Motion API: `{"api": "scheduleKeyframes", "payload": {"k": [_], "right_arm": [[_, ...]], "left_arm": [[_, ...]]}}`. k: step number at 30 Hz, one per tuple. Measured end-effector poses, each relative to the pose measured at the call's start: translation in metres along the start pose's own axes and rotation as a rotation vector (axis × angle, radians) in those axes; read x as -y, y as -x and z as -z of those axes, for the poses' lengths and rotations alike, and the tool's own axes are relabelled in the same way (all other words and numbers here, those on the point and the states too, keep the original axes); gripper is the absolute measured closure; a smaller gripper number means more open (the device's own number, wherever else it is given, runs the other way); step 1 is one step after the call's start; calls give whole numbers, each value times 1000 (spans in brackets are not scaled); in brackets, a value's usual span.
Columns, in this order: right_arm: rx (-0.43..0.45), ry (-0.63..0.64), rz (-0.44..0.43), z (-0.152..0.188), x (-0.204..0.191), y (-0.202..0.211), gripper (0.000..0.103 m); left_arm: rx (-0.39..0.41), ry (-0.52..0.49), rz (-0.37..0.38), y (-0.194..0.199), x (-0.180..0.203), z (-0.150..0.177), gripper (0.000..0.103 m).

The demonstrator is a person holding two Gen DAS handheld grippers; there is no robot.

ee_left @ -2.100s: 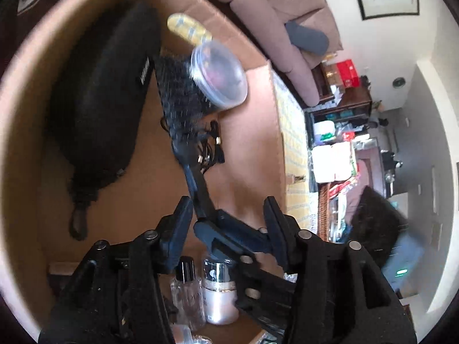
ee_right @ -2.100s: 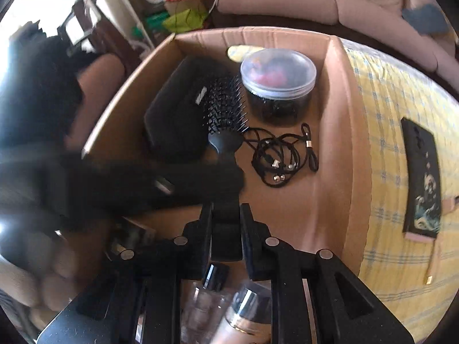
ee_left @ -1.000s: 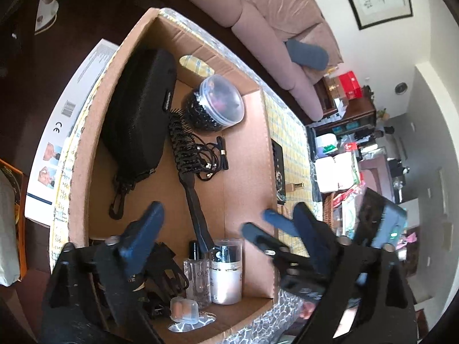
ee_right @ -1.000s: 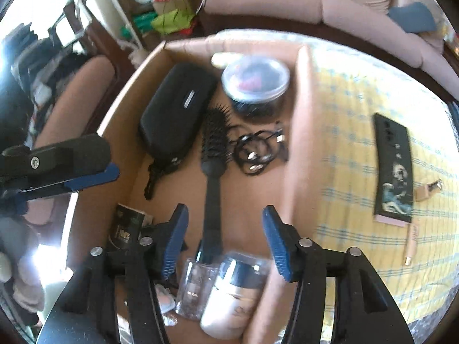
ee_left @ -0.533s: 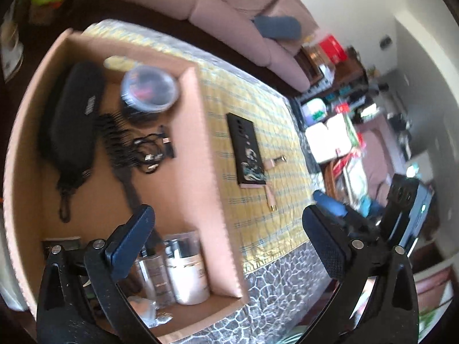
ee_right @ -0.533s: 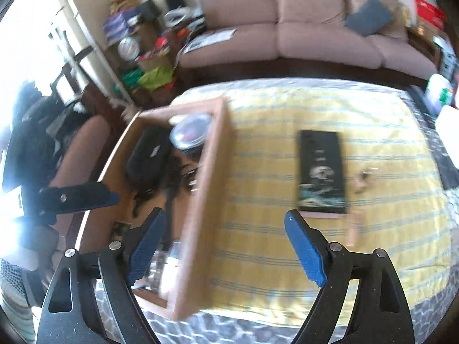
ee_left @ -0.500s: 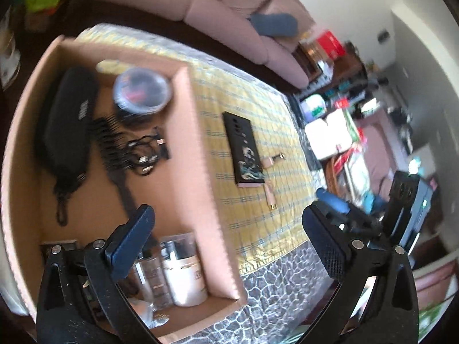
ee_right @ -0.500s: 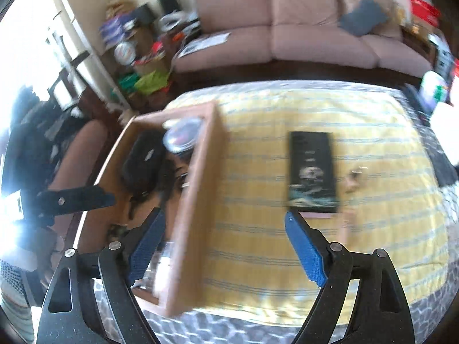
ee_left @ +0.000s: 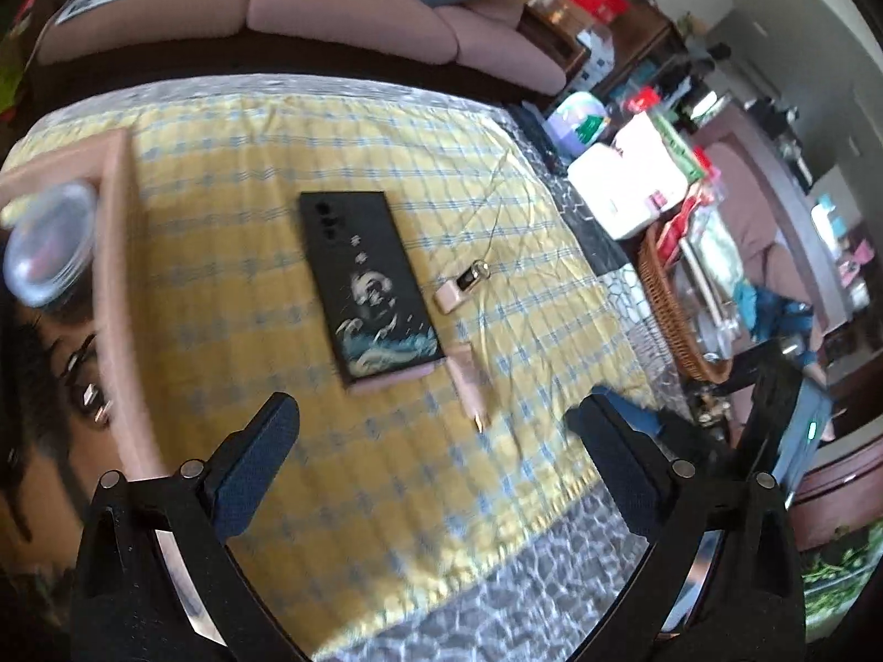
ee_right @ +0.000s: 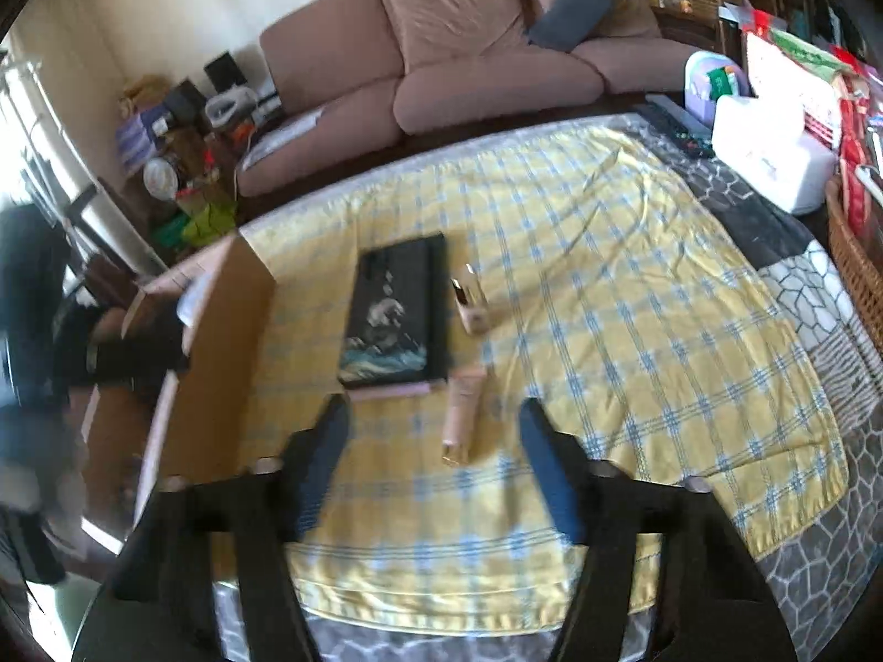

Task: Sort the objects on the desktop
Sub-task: 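Grasp the pink cosmetic tube with the right tool while the left grasps the gold-capped bottle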

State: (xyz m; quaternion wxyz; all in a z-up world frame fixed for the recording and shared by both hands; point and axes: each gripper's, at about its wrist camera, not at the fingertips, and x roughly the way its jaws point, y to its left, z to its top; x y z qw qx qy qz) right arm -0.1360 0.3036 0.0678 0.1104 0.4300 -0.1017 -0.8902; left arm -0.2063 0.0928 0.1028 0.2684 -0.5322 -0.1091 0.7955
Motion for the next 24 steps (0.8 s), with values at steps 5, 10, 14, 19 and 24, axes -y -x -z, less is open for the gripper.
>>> {"api": "scheduleKeyframes", "payload": {"k": [5,10,14,19,24], "right_arm": [[-69,68,18,15,4,-40,72],[-93,93,19,22,11,-66,73],[-102,82,0,28,16,-78,72],[-99,78,-4,31,13,-86,71],[-89,76,-4,28,11,-89,70]], "left_arm": [[-31,-92,-73,-54,21,-20,20],[-73,-196,-158,-105,36,-30,28],[-66,-236,-170,-126,43,-38,28],[-56,-300,-196,-147,56,-47,31],[-81,-327,-207,-168,62,-53,52]]}}
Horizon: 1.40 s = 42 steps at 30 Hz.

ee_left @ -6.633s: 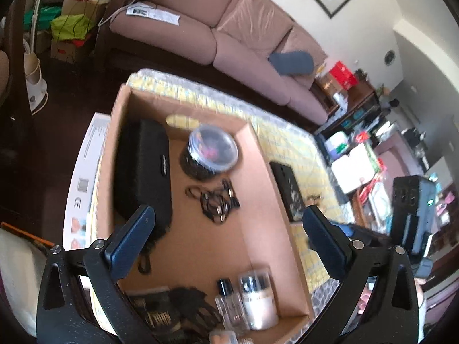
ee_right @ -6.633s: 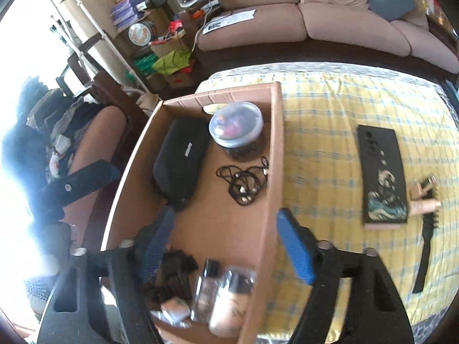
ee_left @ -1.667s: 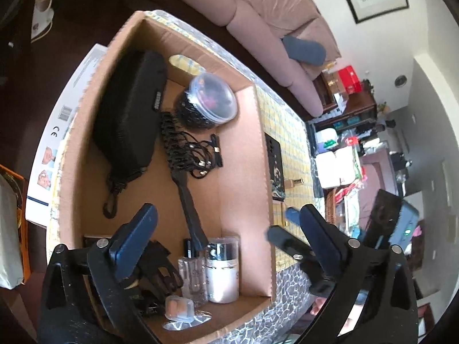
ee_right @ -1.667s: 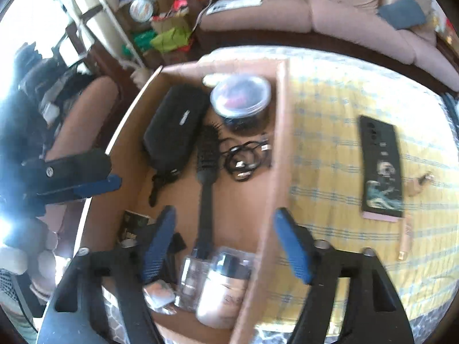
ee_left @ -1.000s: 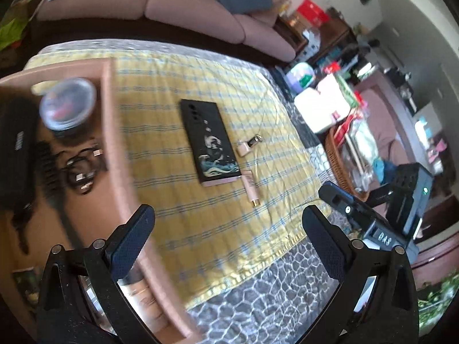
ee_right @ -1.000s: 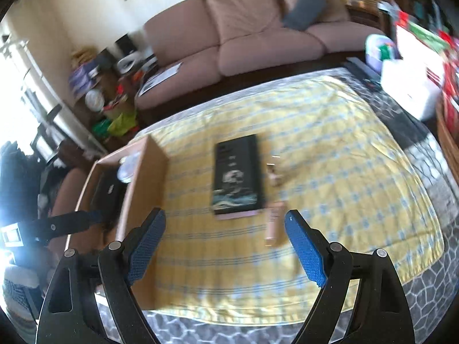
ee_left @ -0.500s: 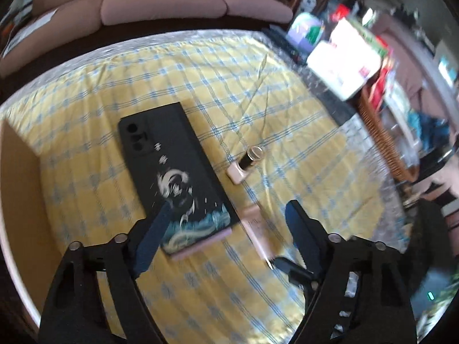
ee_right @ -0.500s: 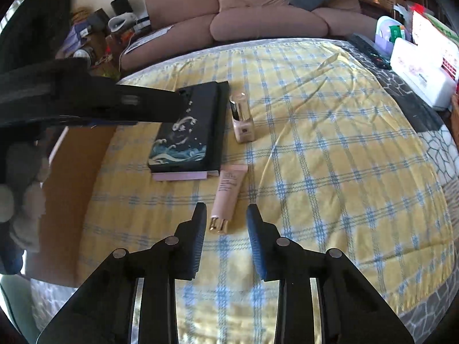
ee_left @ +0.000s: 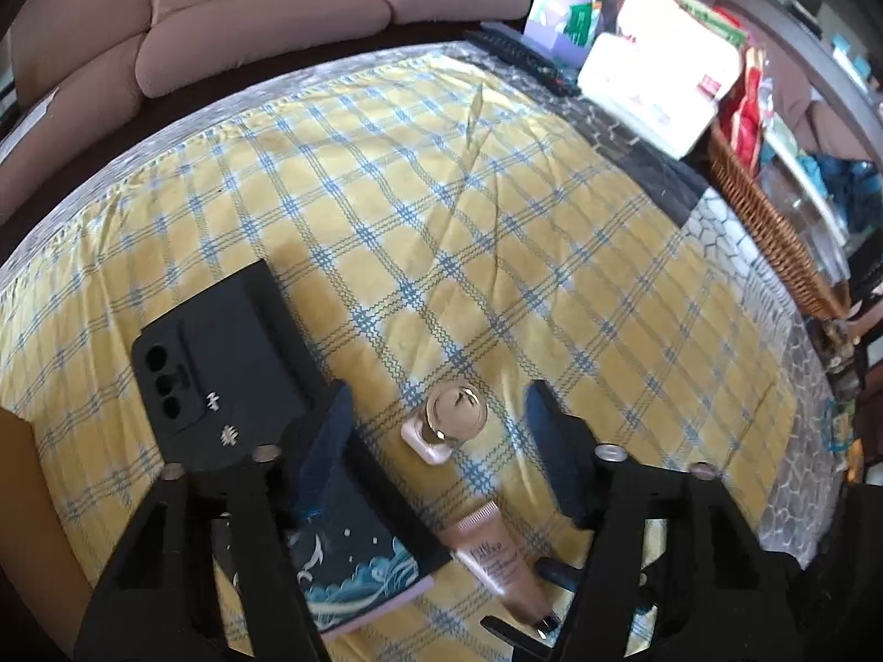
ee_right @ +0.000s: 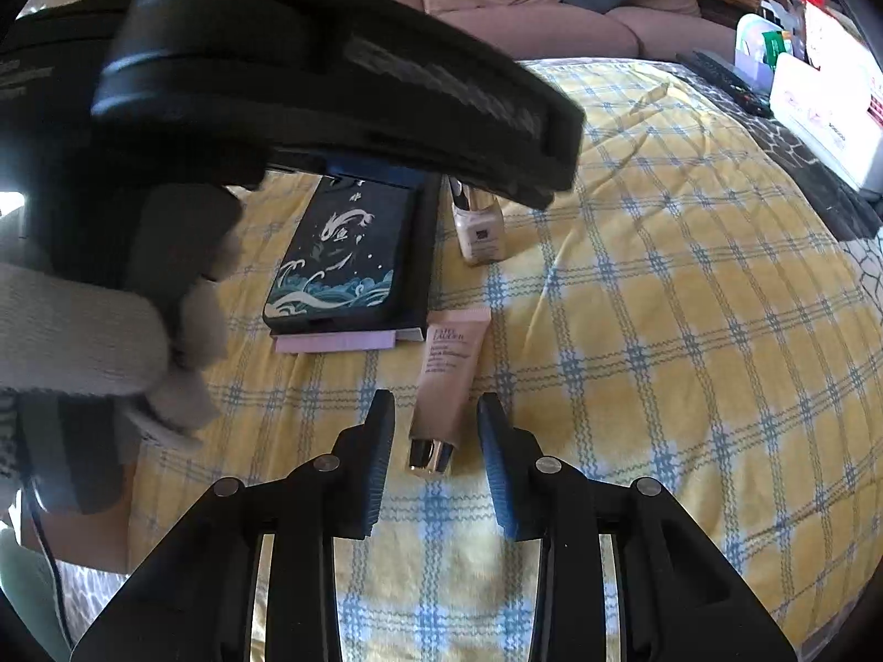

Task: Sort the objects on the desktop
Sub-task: 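Grasp the pink cosmetic tube with the right tool while the left grasps the gold-capped bottle, then carry the pink tube and gold-capped bottle into the box and open both tools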

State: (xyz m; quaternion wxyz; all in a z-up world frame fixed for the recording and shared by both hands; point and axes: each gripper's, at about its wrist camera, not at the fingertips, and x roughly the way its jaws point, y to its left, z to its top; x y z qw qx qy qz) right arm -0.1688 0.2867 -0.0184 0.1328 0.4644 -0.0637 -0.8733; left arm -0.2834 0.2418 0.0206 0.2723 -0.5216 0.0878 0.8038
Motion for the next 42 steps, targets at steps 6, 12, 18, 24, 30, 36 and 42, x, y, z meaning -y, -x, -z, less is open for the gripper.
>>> {"api": "scheduleKeyframes", "payload": {"k": [6,12,18,24,30,36,42], "right_arm": [[-8,-8,-6,0,5,0,84],[5,-55,-26,-2,13,10,85],[69,-100,-76,-9,11,39,85],[145,-41,-156,-19,-36,77,85],[138,46,-243,-29,-113,87,85],[94,145,-274,-36,-192,73,85],[9,210,-227,-34,-241,28,85]], "left_arm": [[-2,15,17,-7,-6,3,78],[18,54,54,10,-14,6,78],[79,91,112,71,-30,18,78],[157,135,116,165,-80,56,78],[179,220,45,227,-151,115,78],[146,336,31,224,-204,174,78],[110,423,70,192,-227,200,78]]}}
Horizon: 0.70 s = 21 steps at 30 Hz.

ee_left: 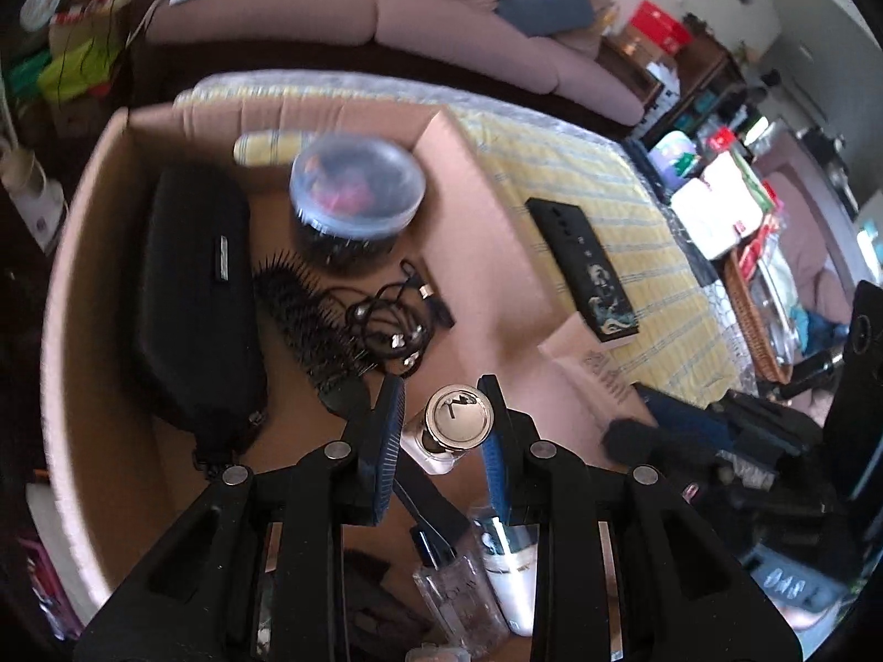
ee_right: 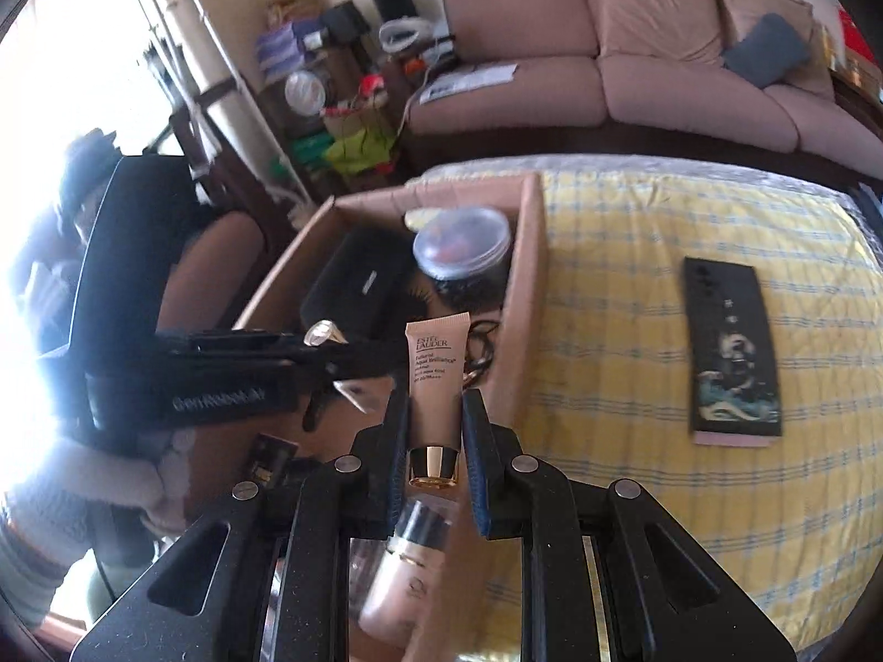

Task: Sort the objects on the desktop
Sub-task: 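Carry the pink tube and gold-capped bottle into the box and open both tools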

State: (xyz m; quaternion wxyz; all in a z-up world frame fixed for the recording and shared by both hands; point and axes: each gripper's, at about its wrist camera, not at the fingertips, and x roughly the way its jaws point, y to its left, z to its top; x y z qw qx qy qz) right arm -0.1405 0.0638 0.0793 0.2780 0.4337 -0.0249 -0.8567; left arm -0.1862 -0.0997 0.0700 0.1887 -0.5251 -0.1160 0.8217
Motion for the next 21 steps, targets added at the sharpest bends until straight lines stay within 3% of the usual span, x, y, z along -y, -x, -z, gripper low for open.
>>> {"api": "scheduleKeyframes", "payload": {"k": [9,17,21], "right_arm": [[-74,103,123,3,-23,-41,84],[-87,99,130,4,-20,-50,82],[-69,83,110,3,-19,-43,75]], "left_arm": [[-31,56,49,-28,-15,-1,78],[-23,69,24,-23,-21,-6,72],[-2,72,32,-9,-21,-5,71]]}}
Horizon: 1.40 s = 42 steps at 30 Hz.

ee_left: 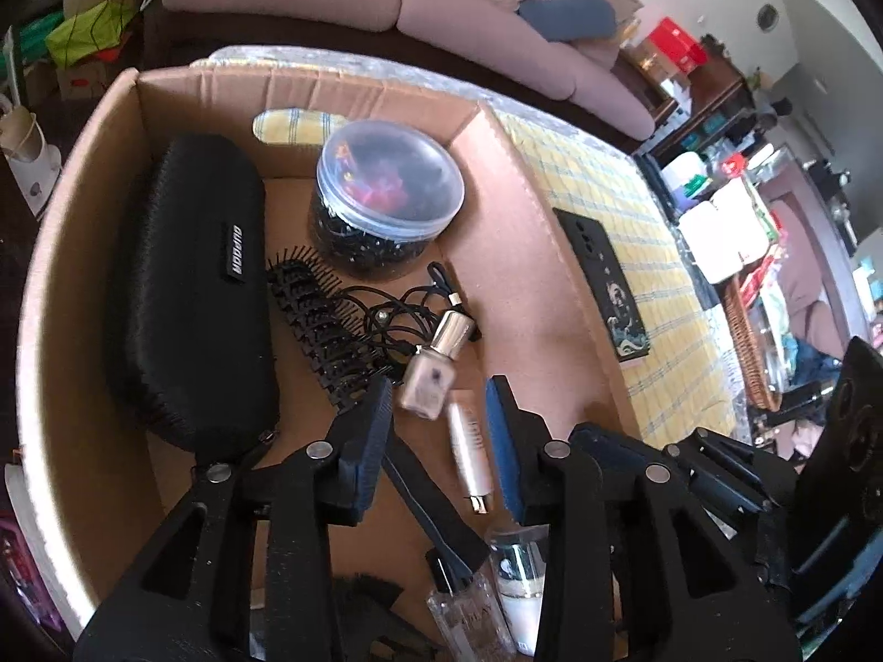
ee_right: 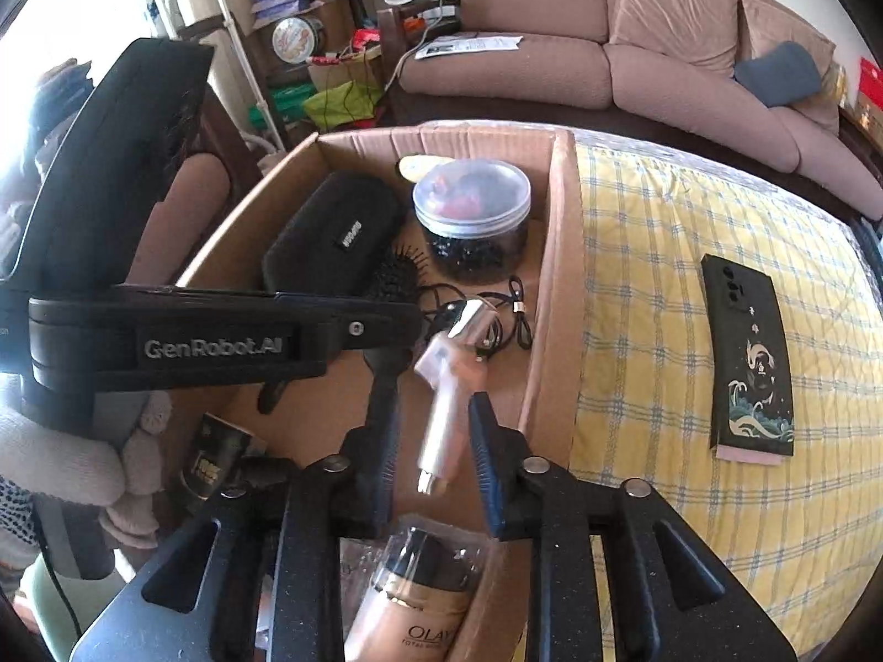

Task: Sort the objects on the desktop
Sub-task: 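Carry the pink tube and gold-capped bottle into the box and open both tools, then move both tools to the black phone case and grip its sides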

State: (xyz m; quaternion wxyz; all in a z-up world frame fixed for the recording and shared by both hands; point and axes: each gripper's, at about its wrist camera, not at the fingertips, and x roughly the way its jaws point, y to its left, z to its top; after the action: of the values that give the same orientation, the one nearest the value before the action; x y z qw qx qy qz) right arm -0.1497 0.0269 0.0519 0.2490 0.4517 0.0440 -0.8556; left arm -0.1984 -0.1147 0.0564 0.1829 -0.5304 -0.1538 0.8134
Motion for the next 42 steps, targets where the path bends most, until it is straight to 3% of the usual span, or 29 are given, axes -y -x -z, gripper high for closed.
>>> {"api": "scheduleKeyframes", "payload": {"k": [2,7,12,15,17,19,30,35,42], "right_arm": [[13,-10,2,0,1,6,63],[53,-35,11,-4,9,31,60],[104,-64,47,-3,27,61,41],[121,-90,63,1,43,75,31],[135,-110,77,4,56,84,22],[152,-137,95,9,71,94,20],[172,-291,159,48,161,111,12],[161,-315,169,63,191,91,12],[129,-283,176,64,208,44,12]], "left_arm": [[6,-3,2,7,2,0,71],[29,-30,1,27,16,0,65],[45,-76,-6,39,41,-1,53],[50,-98,-5,41,58,-2,30],[46,-112,8,41,71,-3,10],[45,-124,20,40,85,-4,2],[2,-171,37,-3,160,-19,0],[-30,-154,37,-44,182,-32,0],[-87,-67,40,-109,186,-43,0]]}}
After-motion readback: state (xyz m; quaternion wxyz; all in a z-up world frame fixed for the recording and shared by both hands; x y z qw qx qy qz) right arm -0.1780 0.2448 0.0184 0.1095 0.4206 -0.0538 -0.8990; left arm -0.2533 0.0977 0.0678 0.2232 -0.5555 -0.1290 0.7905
